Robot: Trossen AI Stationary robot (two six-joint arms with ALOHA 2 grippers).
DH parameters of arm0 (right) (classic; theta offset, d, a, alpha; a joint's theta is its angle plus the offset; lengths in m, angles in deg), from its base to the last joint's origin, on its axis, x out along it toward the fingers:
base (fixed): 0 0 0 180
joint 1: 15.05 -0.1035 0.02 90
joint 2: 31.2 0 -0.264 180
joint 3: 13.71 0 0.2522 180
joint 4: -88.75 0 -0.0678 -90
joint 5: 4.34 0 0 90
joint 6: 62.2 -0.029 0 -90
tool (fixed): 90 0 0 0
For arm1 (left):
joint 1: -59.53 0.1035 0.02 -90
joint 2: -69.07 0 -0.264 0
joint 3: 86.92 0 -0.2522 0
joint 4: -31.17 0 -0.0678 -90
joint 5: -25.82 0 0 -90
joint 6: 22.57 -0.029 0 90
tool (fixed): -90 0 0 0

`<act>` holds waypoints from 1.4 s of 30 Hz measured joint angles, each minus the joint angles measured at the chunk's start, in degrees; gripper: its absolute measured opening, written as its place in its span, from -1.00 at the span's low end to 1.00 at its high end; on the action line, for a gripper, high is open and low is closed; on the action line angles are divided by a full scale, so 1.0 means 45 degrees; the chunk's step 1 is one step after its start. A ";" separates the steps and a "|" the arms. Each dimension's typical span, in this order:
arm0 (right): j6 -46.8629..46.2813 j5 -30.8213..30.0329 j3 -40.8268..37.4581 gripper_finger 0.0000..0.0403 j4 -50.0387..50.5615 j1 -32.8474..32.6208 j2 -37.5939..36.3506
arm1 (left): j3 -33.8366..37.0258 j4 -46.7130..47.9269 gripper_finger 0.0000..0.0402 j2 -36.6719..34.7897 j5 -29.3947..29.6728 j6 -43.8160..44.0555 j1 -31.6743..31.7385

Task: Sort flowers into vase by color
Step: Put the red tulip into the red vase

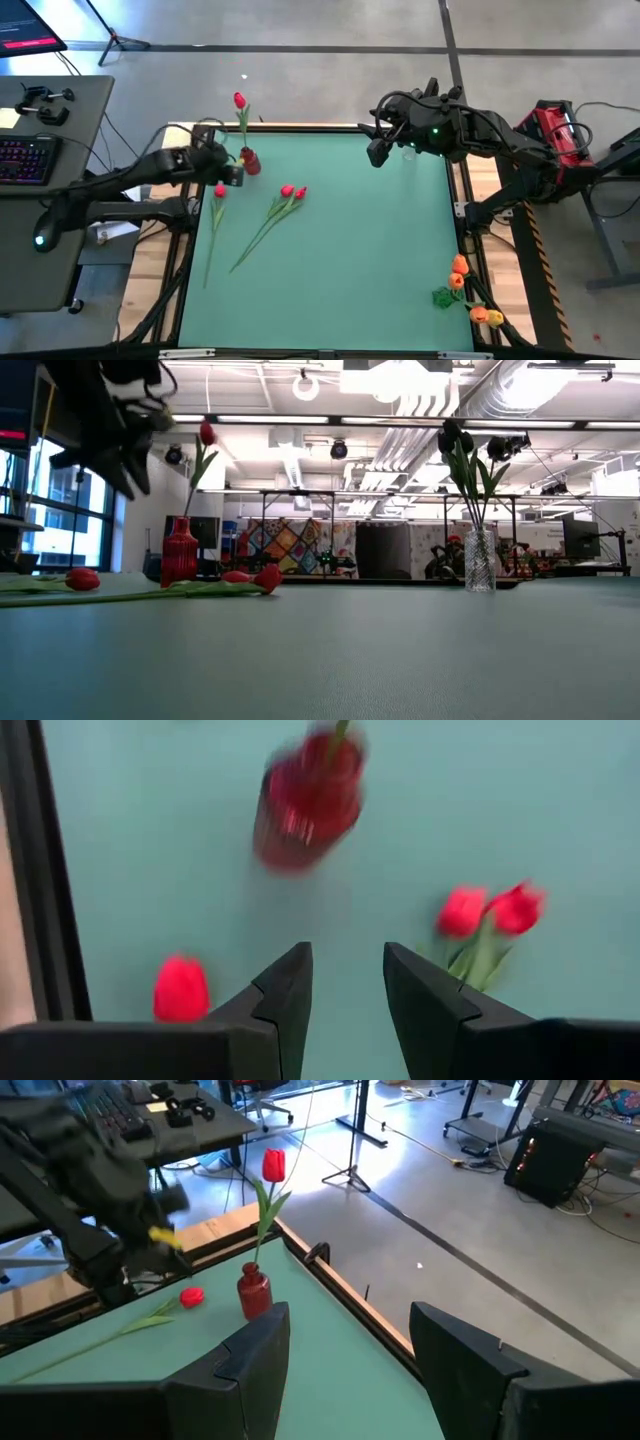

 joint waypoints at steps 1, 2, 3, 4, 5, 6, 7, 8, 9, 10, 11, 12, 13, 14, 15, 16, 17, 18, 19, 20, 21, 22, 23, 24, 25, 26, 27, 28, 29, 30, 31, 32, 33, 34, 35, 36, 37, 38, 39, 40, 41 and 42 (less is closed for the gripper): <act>-0.0001 0.0000 0.0000 -0.02 0.0000 0.0000 0.0000 | 0.0260 0.0020 -0.43 0.0151 -0.0223 0.0254 -0.0087; -0.0021 0.0000 0.0000 -0.02 0.0000 0.0000 0.0000 | 0.0498 0.0050 -0.43 0.0307 -0.0413 0.0445 -0.0184; -0.0086 0.0000 0.0000 -0.02 0.0005 0.0000 0.0000 | 0.0710 0.0039 -0.43 0.0441 -0.0585 0.0625 -0.0281; -0.0126 0.0000 0.0000 -0.02 0.0014 0.0000 0.0000 | 0.0910 0.0026 -0.43 0.0562 -0.0708 0.0814 -0.0371; -0.0134 0.0000 0.0000 -0.02 0.0045 0.0000 0.0000 | 0.1098 0.0061 -0.43 0.0692 -0.0789 0.1004 -0.0459; -0.0139 0.0000 0.0000 -0.02 0.0063 0.0000 0.0000 | 0.1261 0.0162 -0.43 0.0834 -0.0818 0.1192 -0.0542; -0.0158 0.0002 0.0000 -0.02 0.0063 0.0000 0.0000 | 0.1392 0.0238 -0.43 0.0951 -0.0830 0.1417 -0.0615; -0.0218 0.0017 0.0000 -0.02 0.0063 0.0000 0.0000 | 0.1512 0.0318 -0.43 0.1058 -0.0836 0.1625 -0.0689; -0.0239 0.0070 0.0000 -0.02 0.0063 0.0000 0.0000 | 0.1633 0.0452 -0.43 0.1157 -0.0864 0.1789 -0.0735; -0.0238 0.0165 0.0000 -0.02 0.0063 0.0000 0.0000 | 0.1770 0.0631 -0.43 0.1257 -0.0869 0.1927 -0.0772; -0.0243 0.0222 0.0000 -0.02 0.0063 0.0000 0.0000 | 0.1888 0.0844 -0.43 0.1369 -0.0878 0.2096 -0.0772; -0.0243 0.0246 0.0000 -0.02 0.0063 0.0000 0.0000 | 0.2019 0.0982 -0.43 0.1465 -0.0878 0.2251 -0.0767; -0.0243 0.0253 0.0000 -0.02 0.0063 0.0000 0.0000 | 0.2122 0.1083 -0.43 0.1572 -0.0874 0.2415 -0.0767; -0.0243 0.0257 0.0000 -0.02 0.0063 0.0000 0.0000 | 0.2198 0.1114 -0.43 0.1697 -0.0861 0.2424 -0.0767; -0.0240 0.0257 0.0000 -0.02 0.0063 0.0000 0.0000 | 0.2206 0.1093 -0.43 0.1815 -0.0843 0.2422 -0.0767; -0.0241 0.0261 0.0000 -0.02 0.0061 0.0000 0.0012 | 0.2207 0.1011 -0.43 0.1942 -0.0817 0.2422 -0.0767; -0.0242 0.0257 0.0000 -0.02 0.0058 0.0000 0.0037 | 0.2207 0.1021 -0.43 0.2079 -0.0776 0.2422 -0.0767; -0.0238 0.0263 0.0000 -0.02 0.0058 0.0000 0.0054 | 0.2209 0.1058 -0.43 0.2234 -0.0713 0.2420 -0.0767; -0.0238 0.0276 0.0000 -0.02 0.0063 0.0000 0.0067 | 0.2212 0.1064 -0.43 0.2389 -0.0588 0.2423 -0.0767; -0.0242 0.0296 0.0000 -0.02 0.0063 0.0000 0.0095 | 0.2212 0.1072 -0.43 0.2562 -0.0448 0.2449 -0.0767; -0.0238 0.0295 0.0000 -0.02 0.0058 0.0000 0.0134 | 0.2212 0.1108 -0.43 0.2751 -0.0347 0.2475 -0.0767; -0.0238 0.0302 0.0005 -0.02 0.0061 0.0000 0.0149 | 0.2212 0.1159 -0.43 0.3001 -0.0222 0.2475 -0.0762; -0.0238 0.0324 0.0000 -0.02 0.0066 0.0000 0.0168 | 0.2212 0.1188 -0.43 0.3255 -0.0106 0.2475 -0.0734; -0.0242 0.0381 0.0005 -0.02 0.0066 0.0000 0.0216 | 0.2212 0.1214 -0.43 0.3517 0.0016 0.2475 -0.0730; -0.0238 0.0449 0.0005 -0.02 0.0065 0.0000 0.0240 | 0.2212 0.1244 -0.43 0.3845 0.0125 0.2480 -0.0728; -0.0238 0.0531 0.0004 -0.02 0.0077 0.0000 0.0251 | 0.2212 0.1251 -0.43 0.4163 0.0142 0.2473 -0.0728; -0.0238 0.0540 0.0005 -0.02 0.0105 0.0000 0.0262 | 0.2212 0.1248 -0.43 0.4486 0.0142 0.2465 -0.0733; -0.0238 0.0549 0.0002 -0.02 0.0136 0.0000 0.0262 | 0.2212 0.1249 -0.43 0.4823 0.0138 0.2467 -0.0733; -0.0238 0.0540 0.0000 -0.02 0.0131 0.0000 0.0262 | 0.2212 0.1253 -0.43 0.5152 0.0141 0.2467 -0.0733; -0.0238 0.0544 0.0004 -0.02 0.0136 0.0000 0.0253 | 0.2212 0.1253 -0.43 0.5478 0.0142 0.2465 -0.0733; -0.0238 0.0539 0.0005 -0.02 0.0140 0.0000 0.0253 | 0.2212 0.1242 -0.43 0.5788 0.0147 0.2465 -0.0733; -0.0238 0.0539 0.0001 -0.02 0.0149 0.0000 0.0253 | 0.2212 0.1185 -0.43 0.6085 0.0189 0.2462 -0.0728; -0.0238 0.0539 0.0002 -0.02 0.0155 0.0000 0.0253 | 0.2212 0.1054 -0.43 0.6350 0.0233 0.2396 -0.0733; -0.0238 0.0539 0.0000 -0.02 0.0155 0.0000 0.0253 | 0.2212 0.0883 -0.43 0.6596 0.0234 0.2302 -0.0729; -0.0238 0.0539 0.0002 -0.02 0.0155 0.0000 0.0253 | 0.2215 0.0642 -0.43 0.6810 0.0234 0.2114 -0.0728; -0.0236 0.0539 0.0005 -0.02 0.0155 0.0000 0.0253 | 0.2217 0.0337 -0.43 0.6989 0.0234 0.1983 -0.0728; -0.0220 0.0539 0.0001 -0.02 0.0157 0.0000 0.0253 | 0.2217 0.0023 -0.43 0.7159 0.0220 0.1855 -0.0731; -0.0199 0.0539 0.0005 -0.02 0.0161 0.0000 0.0253 | 0.2217 -0.0281 -0.43 0.7317 0.0132 0.1727 -0.0727; -0.0197 0.0539 0.0002 -0.02 0.0178 0.0000 0.0253 | 0.2211 -0.0542 -0.43 0.7460 0.0036 0.1654 -0.0701; -0.0199 0.0539 0.0005 -0.02 0.0207 0.0000 0.0253 | 0.2197 -0.0677 -0.43 0.7578 -0.0013 0.1618 -0.0652; -0.0218 0.0553 0.0005 -0.02 0.0246 0.0000 0.0253 | 0.2186 -0.0745 -0.43 0.7676 -0.0067 0.1591 -0.0614; -0.0233 0.0558 0.0005 -0.02 0.0292 0.0000 0.0253 | 0.2168 -0.0763 -0.43 0.7770 -0.0096 0.1586 -0.0565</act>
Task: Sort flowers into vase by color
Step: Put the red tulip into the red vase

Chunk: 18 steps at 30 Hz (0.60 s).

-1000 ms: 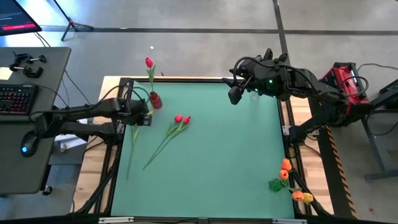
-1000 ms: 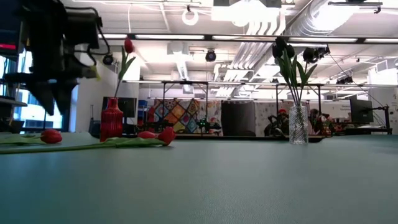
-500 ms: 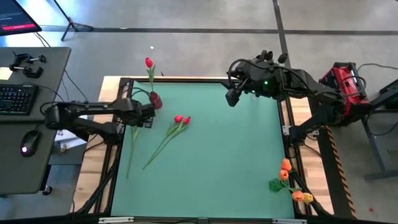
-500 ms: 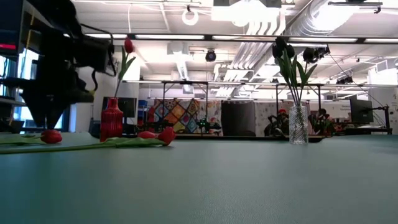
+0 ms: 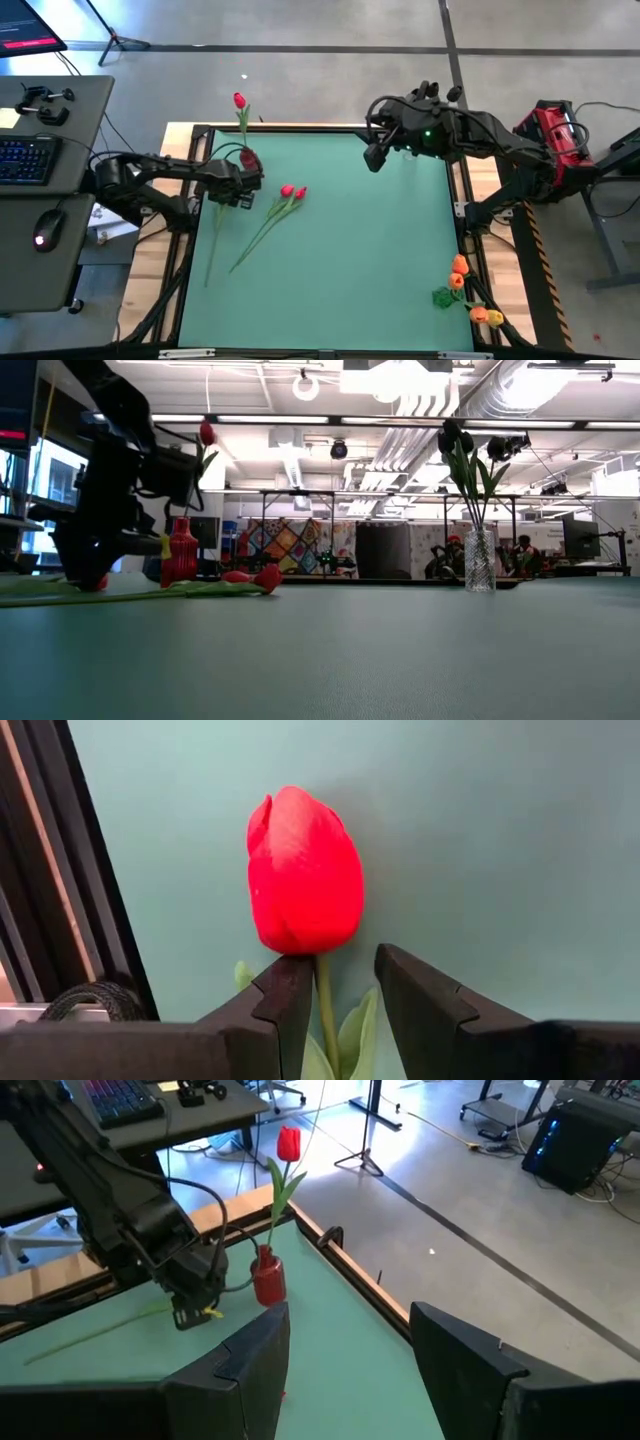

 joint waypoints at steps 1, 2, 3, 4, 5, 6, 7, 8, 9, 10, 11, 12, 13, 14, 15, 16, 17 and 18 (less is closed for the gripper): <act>0.0000 0.0005 -0.0004 -0.02 0.0076 0.0000 0.0000 | -0.0005 0.0000 -0.43 0.0084 -0.0015 -0.0027 0.0042; 0.0000 0.0009 -0.0004 -0.02 0.0172 0.0000 0.0000 | -0.0005 -0.0003 -0.43 0.0117 -0.0035 -0.0126 0.0095; 0.0000 0.0010 -0.0002 -0.02 0.0238 0.0000 0.0000 | -0.0005 -0.0016 -0.44 0.0125 -0.0070 -0.0204 0.0132; 0.0000 0.0010 0.0000 -0.02 0.0283 0.0000 0.0000 | 0.0000 -0.0041 -0.45 0.0120 -0.0099 -0.0274 0.0143; 0.0000 0.0010 -0.0002 -0.02 0.0320 0.0000 0.0000 | 0.0005 -0.0084 -0.48 0.0098 -0.0129 -0.0404 0.0147; -0.0004 0.0010 0.0000 -0.02 0.0334 0.0000 0.0000 | 0.0007 -0.0117 -0.51 0.0039 -0.0200 -0.0545 0.0152; -0.0001 0.0010 0.0000 -0.02 0.0330 0.0000 0.0000 | 0.0010 -0.0145 -0.56 -0.0014 -0.0246 -0.0615 0.0157; -0.0005 0.0010 -0.0005 -0.02 0.0334 0.0000 0.0000 | 0.0014 -0.0174 -0.61 -0.0073 -0.0280 -0.0665 0.0120; 0.0000 0.0010 -0.0005 -0.02 0.0334 0.0000 0.0000 | 0.0027 -0.0201 -0.66 -0.0151 -0.0296 -0.0665 0.0095; 0.0000 0.0010 0.0000 -0.02 0.0334 0.0000 0.0000 | 0.0042 -0.0214 -0.72 -0.0229 -0.0305 -0.0665 0.0070; -0.0001 0.0010 -0.0001 -0.02 0.0334 0.0000 0.0000 | 0.0057 -0.0223 -0.78 -0.0313 -0.0335 -0.0665 0.0070; 0.0000 0.0010 0.0000 -0.02 0.0332 0.0000 0.0000 | 0.0065 -0.0223 -0.84 -0.0386 -0.0356 -0.0669 0.0073; -0.0002 0.0010 0.0000 -0.02 0.0332 0.0000 0.0000 | 0.0074 -0.0234 -0.90 -0.0475 -0.0389 -0.0674 0.0071; 0.0000 0.0010 0.0000 -0.02 0.0331 0.0000 0.0000 | 0.0078 -0.0246 -0.95 -0.0576 -0.0402 -0.0670 0.0070; 0.0000 0.0010 -0.0005 -0.02 0.0334 0.0000 0.0000 | 0.0075 -0.0248 -0.97 -0.0676 -0.0398 -0.0674 0.0070; 0.0000 0.0010 0.0000 -0.02 0.0329 0.0000 0.0000 | 0.0074 -0.0235 -0.97 -0.0790 -0.0414 -0.0675 0.0070; 0.0000 0.0010 0.0000 -0.02 0.0329 0.0000 0.0000 | 0.0076 -0.0223 -0.97 -0.0930 -0.0457 -0.0674 0.0070; 0.0000 0.0010 -0.0005 -0.02 0.0329 0.0000 0.0000 | 0.0073 -0.0214 -0.96 -0.1099 -0.0507 -0.0662 0.0062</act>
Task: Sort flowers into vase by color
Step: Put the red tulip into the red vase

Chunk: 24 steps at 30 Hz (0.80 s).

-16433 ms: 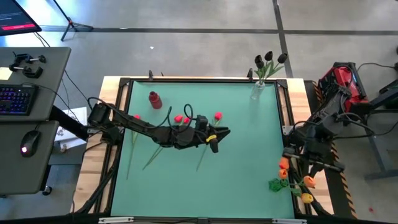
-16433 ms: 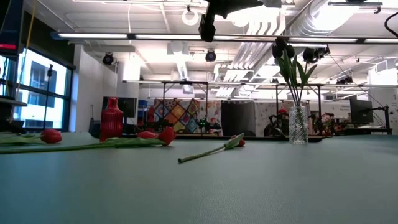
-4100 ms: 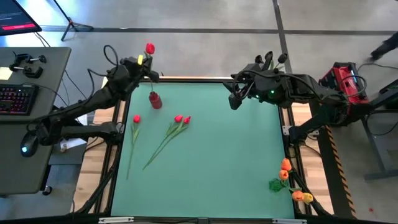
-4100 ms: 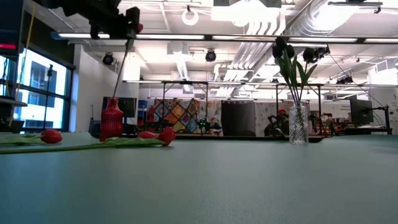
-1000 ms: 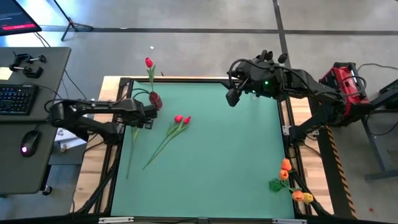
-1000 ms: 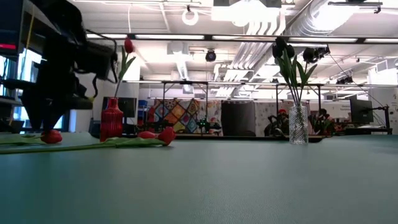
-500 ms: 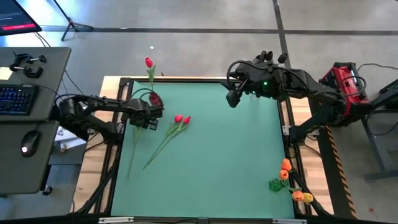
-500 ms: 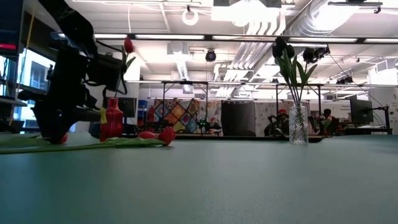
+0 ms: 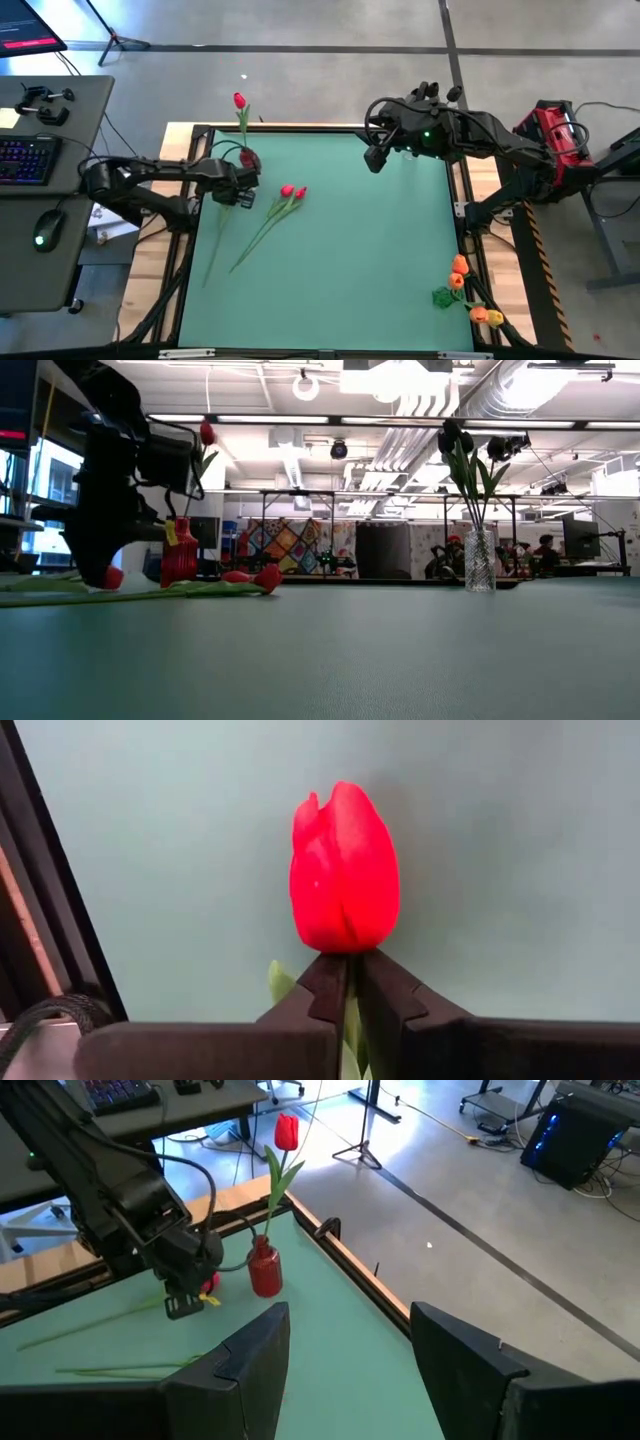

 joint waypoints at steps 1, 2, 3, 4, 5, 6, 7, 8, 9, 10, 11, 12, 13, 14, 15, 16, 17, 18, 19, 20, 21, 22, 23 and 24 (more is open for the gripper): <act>0.0000 0.0000 0.0005 -0.02 0.0000 0.0000 0.0000 | 0.0000 0.0027 -0.96 -0.0196 -0.0120 0.0049 -0.0011; 0.0000 0.0000 0.0002 -0.02 0.0000 0.0000 0.0000 | 0.0000 0.0061 -0.96 -0.0451 -0.0209 0.0083 -0.0044; 0.0003 0.0000 0.0002 -0.02 0.0000 0.0000 0.0000 | 0.0000 0.0071 -0.96 -0.0765 -0.0247 0.0170 -0.0111; 0.0017 0.0000 0.0000 -0.02 0.0000 0.0000 0.0000 | 0.0000 0.0068 -0.97 -0.1103 -0.0282 0.0306 -0.0189; 0.0039 -0.0003 0.0005 -0.02 0.0000 0.0000 0.0000 | 0.0000 0.0073 -0.98 -0.1508 -0.0295 0.0457 -0.0280; 0.0039 -0.0005 0.0005 -0.02 0.0000 0.0000 0.0000 | 0.0000 0.0073 -0.99 -0.1942 -0.0305 0.0612 -0.0366; 0.0033 -0.0005 0.0005 -0.02 0.0000 0.0000 0.0000 | -0.0005 0.0073 -0.99 -0.2417 -0.0303 0.0806 -0.0452; 0.0013 -0.0005 0.0002 -0.02 0.0000 0.0000 0.0000 | -0.0010 0.0072 -0.99 -0.2928 -0.0272 0.0937 -0.0536; 0.0005 -0.0005 0.0000 -0.02 0.0000 0.0000 0.0000 | -0.0010 0.0057 -0.99 -0.3420 -0.0199 0.1048 -0.0616; 0.0005 -0.0005 0.0004 -0.02 -0.0004 0.0000 0.0000 | -0.0010 0.0014 -0.99 -0.3952 -0.0078 0.1097 -0.0680; 0.0002 -0.0005 0.0002 -0.02 -0.0005 0.0000 0.0000 | -0.0010 -0.0051 -0.99 -0.4481 0.0091 0.1119 -0.0752; 0.0000 -0.0006 0.0004 -0.02 -0.0008 0.0000 0.0000 | -0.0015 -0.0150 -0.99 -0.5029 0.0263 0.1120 -0.0814; 0.0000 -0.0008 0.0003 -0.02 -0.0027 0.0000 0.0000 | -0.0015 -0.0342 -0.99 -0.5542 0.0464 0.1104 -0.0881; 0.0000 -0.0009 0.0004 -0.02 -0.0073 0.0000 0.0000 | -0.0018 -0.0594 -0.99 -0.6026 0.0638 0.1061 -0.0946; 0.0000 -0.0005 0.0002 -0.02 -0.0133 0.0000 0.0000 | -0.0019 -0.0875 -0.99 -0.6531 0.0801 0.0976 -0.1001; 0.0000 -0.0008 0.0003 -0.02 -0.0197 0.0000 0.0000 | -0.0019 -0.1165 -1.00 -0.6965 0.0928 0.0861 -0.1033; 0.0000 -0.0010 0.0004 -0.02 -0.0271 0.0000 0.0000 | -0.0022 -0.1475 -1.00 -0.7358 0.1048 0.0703 -0.1061; 0.0000 -0.0010 0.0005 -0.02 -0.0339 0.0000 0.0000 | -0.0024 -0.1797 -1.00 -0.7716 0.1143 0.0500 -0.1086; 0.0000 -0.0010 0.0005 -0.02 -0.0396 0.0000 0.0000 | -0.0024 -0.2121 -1.00 -0.8039 0.1218 0.0229 -0.1086; -0.0001 -0.0010 0.0005 -0.02 -0.0413 -0.0004 0.0000 | -0.0024 -0.2460 -1.00 -0.8324 0.1272 -0.0140 -0.1086; -0.0001 -0.0010 0.0005 -0.02 -0.0426 0.0000 0.0000 | -0.0024 -0.2806 -1.00 -0.8568 0.1303 -0.0560 -0.1086; -0.0003 -0.0010 0.0003 -0.02 -0.0445 0.0000 0.0000 | -0.0024 -0.3201 -1.00 -0.8786 0.1304 -0.1022 -0.1086; -0.0005 -0.0010 0.0000 -0.02 -0.0466 0.0000 0.0000 | -0.0024 -0.3584 -1.00 -0.8968 0.1311 -0.1479 -0.1086; -0.0005 -0.0010 0.0005 -0.02 -0.0476 0.0000 0.0000 | -0.0037 -0.3986 -1.00 -0.9139 0.1313 -0.1929 -0.1086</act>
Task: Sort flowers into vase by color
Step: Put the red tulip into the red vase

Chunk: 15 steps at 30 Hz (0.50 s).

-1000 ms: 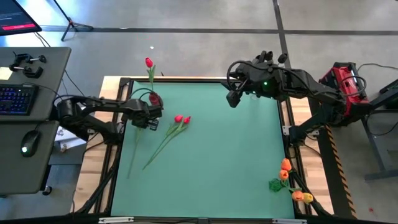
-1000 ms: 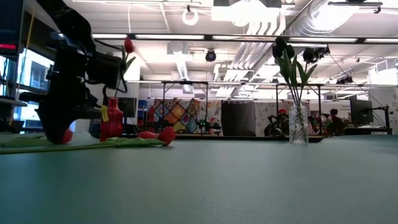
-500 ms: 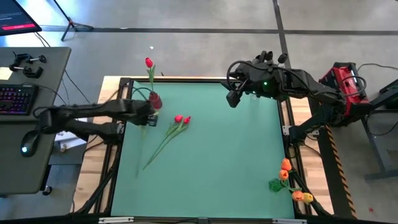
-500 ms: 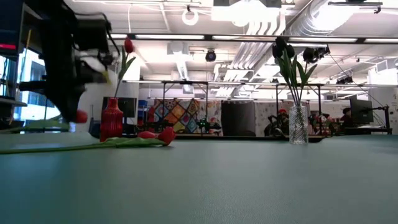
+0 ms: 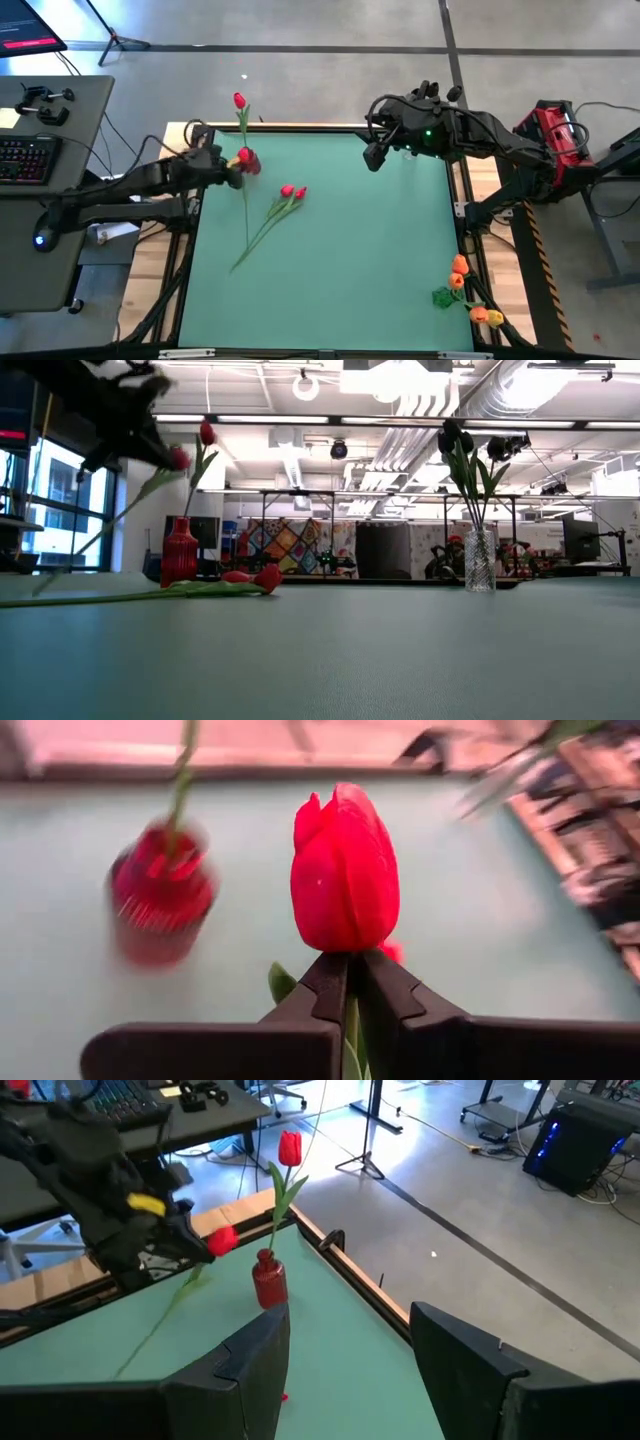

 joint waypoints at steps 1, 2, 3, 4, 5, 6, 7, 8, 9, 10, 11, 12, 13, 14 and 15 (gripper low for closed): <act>-0.0011 0.0000 -0.0005 -0.02 0.0000 0.0000 0.0000 | -0.0066 -0.0345 -1.00 -0.0144 0.0005 -0.0433 0.0000; -0.0073 0.0000 0.0000 -0.02 0.0000 0.0000 0.0000 | -0.0205 -0.0600 -1.00 -0.0245 0.0026 -0.0909 0.0000; -0.0143 0.0000 -0.0004 -0.02 0.0004 0.0000 0.0000 | -0.0396 -0.0884 -1.00 -0.0330 0.0105 -0.1448 0.0000; -0.0201 0.0000 -0.0004 -0.02 0.0004 0.0000 0.0000 | -0.0630 -0.1172 -1.00 -0.0404 0.0187 -0.2049 0.0000; -0.0220 0.0000 -0.0002 -0.02 0.0003 0.0000 0.0000 | -0.0902 -0.1413 -1.00 -0.0462 0.0301 -0.2701 0.0000; -0.0243 0.0000 -0.0001 -0.02 0.0001 0.0000 0.0000 | -0.1184 -0.1625 -1.00 -0.0504 0.0513 -0.3310 0.0000; -0.0241 0.0000 -0.0005 -0.02 0.0000 -0.0003 0.0000 | -0.1499 -0.1808 -1.00 -0.0537 0.0824 -0.3899 0.0000; -0.0239 0.0000 -0.0003 -0.02 0.0003 0.0000 0.0000 | -0.1805 -0.2036 -1.00 -0.0546 0.1215 -0.4445 0.0004; -0.0243 0.0000 -0.0004 -0.02 0.0004 0.0000 0.0000 | -0.2098 -0.2220 -1.00 -0.0555 0.1647 -0.4961 0.0005; -0.0269 0.0000 0.0000 -0.02 0.0003 0.0000 0.0000 | -0.2359 -0.2426 -1.00 -0.0556 0.2070 -0.5459 0.0004; -0.0337 0.0000 -0.0004 -0.02 0.0005 0.0000 0.0000 | -0.2610 -0.2597 -1.00 -0.0556 0.2445 -0.5904 0.0005; -0.0377 0.0000 0.0000 -0.02 0.0005 0.0000 0.0000 | -0.2838 -0.2771 -1.00 -0.0556 0.2749 -0.6331 0.0005; -0.0430 0.0000 0.0000 -0.02 0.0005 -0.0004 0.0000 | -0.3009 -0.2912 -1.00 -0.0556 0.2978 -0.6751 0.0010; -0.0441 0.0000 -0.0004 -0.02 0.0005 0.0000 0.0000 | -0.3158 -0.3034 -1.00 -0.0559 0.3136 -0.7149 0.0010; -0.0437 0.0000 0.0000 -0.02 0.0005 -0.0003 0.0000 | -0.3267 -0.3176 -1.00 -0.0556 0.3241 -0.7472 0.0010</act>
